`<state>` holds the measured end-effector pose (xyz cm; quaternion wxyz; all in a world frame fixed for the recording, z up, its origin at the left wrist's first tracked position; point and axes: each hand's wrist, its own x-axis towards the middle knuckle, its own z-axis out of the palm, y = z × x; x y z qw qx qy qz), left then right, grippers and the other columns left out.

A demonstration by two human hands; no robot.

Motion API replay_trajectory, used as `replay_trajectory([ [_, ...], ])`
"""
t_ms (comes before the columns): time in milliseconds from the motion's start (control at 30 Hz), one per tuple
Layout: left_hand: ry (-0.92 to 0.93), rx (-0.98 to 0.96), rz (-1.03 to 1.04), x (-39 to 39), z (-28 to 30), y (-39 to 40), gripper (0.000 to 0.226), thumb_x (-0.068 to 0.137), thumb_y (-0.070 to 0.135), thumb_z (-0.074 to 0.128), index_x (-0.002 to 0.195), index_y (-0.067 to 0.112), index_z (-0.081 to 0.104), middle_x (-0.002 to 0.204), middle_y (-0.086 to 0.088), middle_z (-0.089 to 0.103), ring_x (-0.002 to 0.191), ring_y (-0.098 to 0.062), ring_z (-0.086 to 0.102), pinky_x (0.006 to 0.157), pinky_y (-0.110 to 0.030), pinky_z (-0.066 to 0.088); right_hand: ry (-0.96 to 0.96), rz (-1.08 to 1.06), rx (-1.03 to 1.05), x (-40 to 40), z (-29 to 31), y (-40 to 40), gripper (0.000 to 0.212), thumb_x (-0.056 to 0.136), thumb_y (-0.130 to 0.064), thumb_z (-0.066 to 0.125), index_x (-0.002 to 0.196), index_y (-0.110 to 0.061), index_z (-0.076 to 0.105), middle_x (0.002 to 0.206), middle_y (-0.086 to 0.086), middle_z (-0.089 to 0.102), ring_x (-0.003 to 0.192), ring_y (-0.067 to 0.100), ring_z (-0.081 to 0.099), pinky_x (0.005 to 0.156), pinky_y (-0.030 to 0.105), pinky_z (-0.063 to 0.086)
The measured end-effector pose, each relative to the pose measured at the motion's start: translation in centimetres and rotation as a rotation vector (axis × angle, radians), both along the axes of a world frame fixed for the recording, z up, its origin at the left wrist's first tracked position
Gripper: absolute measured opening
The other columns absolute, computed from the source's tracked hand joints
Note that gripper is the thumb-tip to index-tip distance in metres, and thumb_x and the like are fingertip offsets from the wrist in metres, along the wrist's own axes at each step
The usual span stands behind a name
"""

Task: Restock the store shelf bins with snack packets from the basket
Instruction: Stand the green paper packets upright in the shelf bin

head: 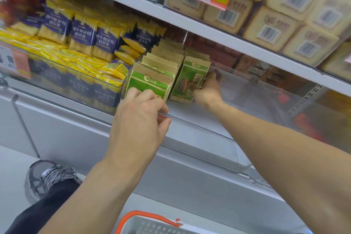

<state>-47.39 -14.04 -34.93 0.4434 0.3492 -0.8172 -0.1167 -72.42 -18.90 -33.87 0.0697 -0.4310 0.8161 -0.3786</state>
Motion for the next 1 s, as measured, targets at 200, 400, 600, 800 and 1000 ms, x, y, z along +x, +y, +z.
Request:
replay_trajectory([
  [200, -0.018, 0.01, 0.031, -0.3, 0.4, 0.2, 0.021, 0.065, 0.018, 0.088, 0.079, 0.017, 0.072, 0.079, 0.004, 0.06, 0.084, -0.026, 0.05, 0.069, -0.047, 0.05, -0.029, -0.01, 0.095, 0.4, 0.5, -0.3, 0.067, 0.078, -0.053, 0.077, 0.118, -0.014, 0.04, 0.118, 0.006, 0.063, 0.101, 0.029, 0.066, 0.08, 0.041, 0.057],
  [400, 0.024, -0.008, 0.066, -0.6, 0.7, 1.1, 0.016, 0.073, 0.033, 0.074, 0.08, 0.019, 0.071, 0.081, 0.004, 0.056, 0.084, -0.024, 0.048, 0.072, -0.042, 0.045, 0.199, -0.014, 0.262, 0.1, 3.5, 2.0, 0.089, 0.092, -0.059, 0.057, 0.149, 0.003, 0.026, 0.121, 0.012, 0.059, 0.093, 0.024, 0.059, 0.067, 0.029, 0.04],
  [600, 0.161, -0.098, -0.287, -2.8, 1.3, 6.1, 0.015, 0.084, 0.018, 0.06, 0.071, 0.011, 0.058, 0.075, 0.004, 0.05, 0.073, -0.013, 0.042, 0.066, -0.023, 0.035, 0.387, 0.058, 0.124, 1.3, 7.3, 9.5, 0.03, 0.093, -0.042, 0.06, 0.091, -0.013, 0.066, 0.082, -0.002, 0.066, 0.086, 0.022, 0.062, 0.07, 0.033, 0.047],
  [800, -0.212, 0.147, -0.522, -6.8, -3.0, 12.7, 0.014, 0.087, 0.033, 0.056, 0.075, 0.025, 0.057, 0.077, 0.011, 0.05, 0.066, -0.007, 0.04, 0.062, -0.026, 0.034, 0.413, 0.186, -0.005, 3.5, 7.4, 22.4, 0.009, 0.086, -0.027, 0.063, 0.079, -0.022, 0.066, 0.07, -0.012, 0.066, 0.07, 0.008, 0.064, 0.071, 0.035, 0.054],
  [1000, -0.668, 0.505, -0.606, -7.8, -12.8, 18.8, 0.008, 0.091, 0.032, 0.055, 0.089, 0.026, 0.06, 0.091, 0.008, 0.064, 0.081, -0.014, 0.059, 0.078, -0.034, 0.05, 0.182, 0.164, 0.171, 3.1, -2.0, 34.4, 0.009, 0.084, -0.026, 0.062, 0.076, -0.022, 0.065, 0.071, -0.009, 0.067, 0.068, 0.01, 0.064, 0.068, 0.038, 0.055],
])
